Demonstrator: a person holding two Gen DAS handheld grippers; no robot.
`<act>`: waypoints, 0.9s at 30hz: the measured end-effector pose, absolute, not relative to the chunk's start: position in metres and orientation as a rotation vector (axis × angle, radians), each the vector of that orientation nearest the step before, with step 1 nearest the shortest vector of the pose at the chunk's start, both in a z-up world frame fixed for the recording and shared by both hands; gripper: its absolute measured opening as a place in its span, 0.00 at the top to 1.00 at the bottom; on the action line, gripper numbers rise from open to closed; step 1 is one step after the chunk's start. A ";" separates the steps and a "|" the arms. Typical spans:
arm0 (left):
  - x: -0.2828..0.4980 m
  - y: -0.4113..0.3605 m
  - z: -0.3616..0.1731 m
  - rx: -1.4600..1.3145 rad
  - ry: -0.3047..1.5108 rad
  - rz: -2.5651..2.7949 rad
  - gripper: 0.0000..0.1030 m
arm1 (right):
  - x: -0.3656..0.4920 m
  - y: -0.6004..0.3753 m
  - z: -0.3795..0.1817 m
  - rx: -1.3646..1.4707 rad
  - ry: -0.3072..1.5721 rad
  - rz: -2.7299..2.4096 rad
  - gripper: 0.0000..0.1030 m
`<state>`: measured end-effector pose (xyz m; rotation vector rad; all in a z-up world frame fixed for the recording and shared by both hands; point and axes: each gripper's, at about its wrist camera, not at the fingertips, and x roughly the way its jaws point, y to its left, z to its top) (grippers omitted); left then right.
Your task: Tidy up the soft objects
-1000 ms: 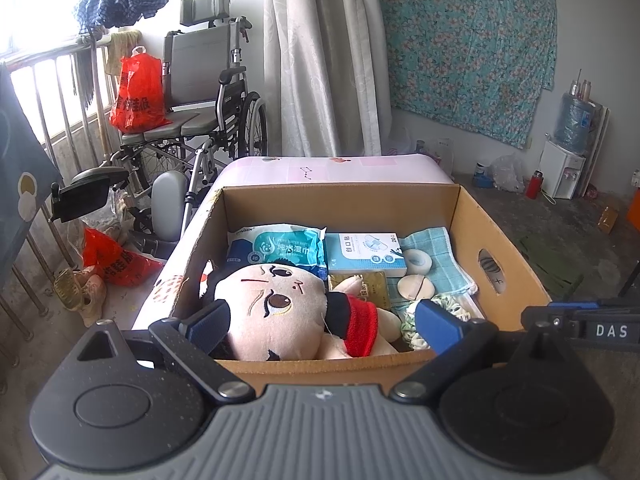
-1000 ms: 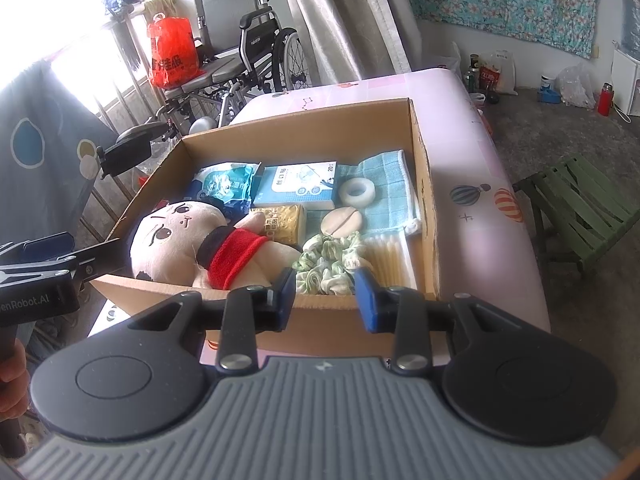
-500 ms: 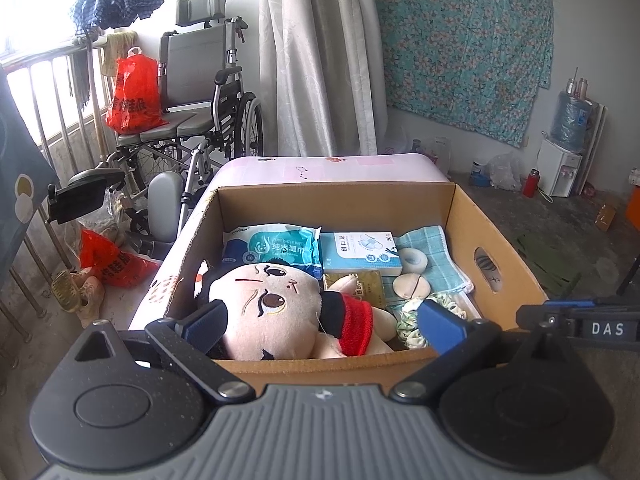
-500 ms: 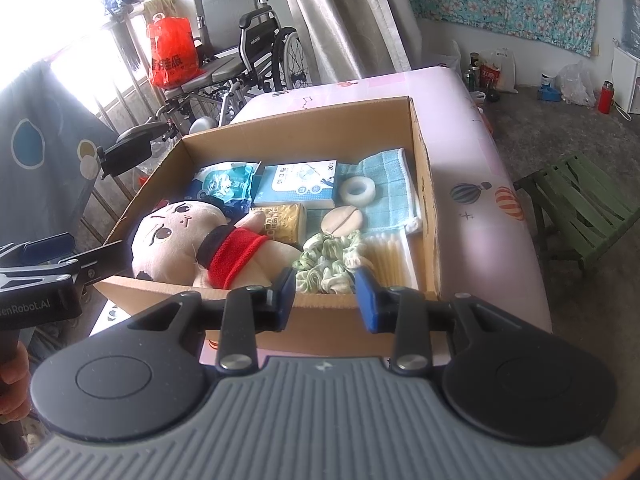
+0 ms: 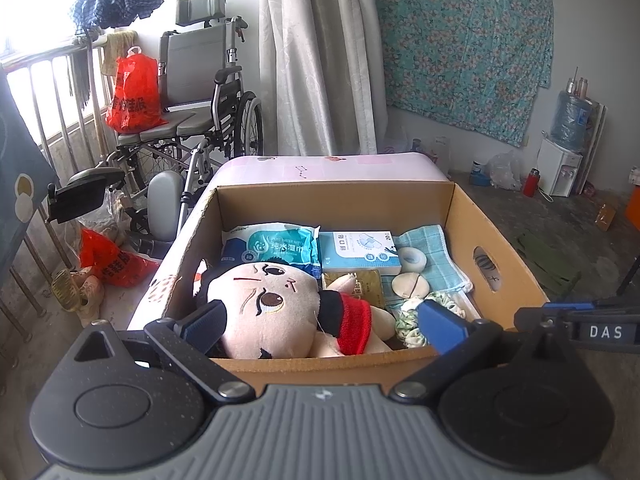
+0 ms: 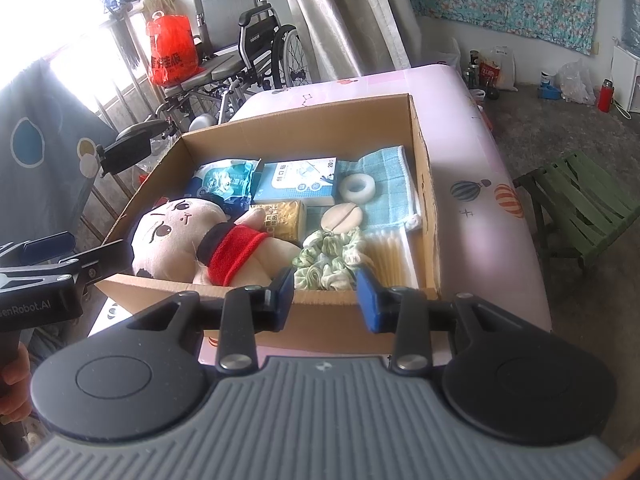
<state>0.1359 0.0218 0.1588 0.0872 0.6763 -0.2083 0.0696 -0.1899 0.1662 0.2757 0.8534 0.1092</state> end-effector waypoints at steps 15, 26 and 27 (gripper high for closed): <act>0.135 0.023 0.157 0.086 0.683 -0.201 0.00 | 0.068 -0.191 0.166 0.281 0.857 0.108 0.64; 0.136 0.016 0.154 0.102 0.695 -0.221 0.00 | 0.065 -0.192 0.164 0.281 0.856 0.094 0.61; 0.136 0.015 0.154 0.104 0.694 -0.221 0.00 | 0.065 -0.193 0.164 0.283 0.856 0.093 0.61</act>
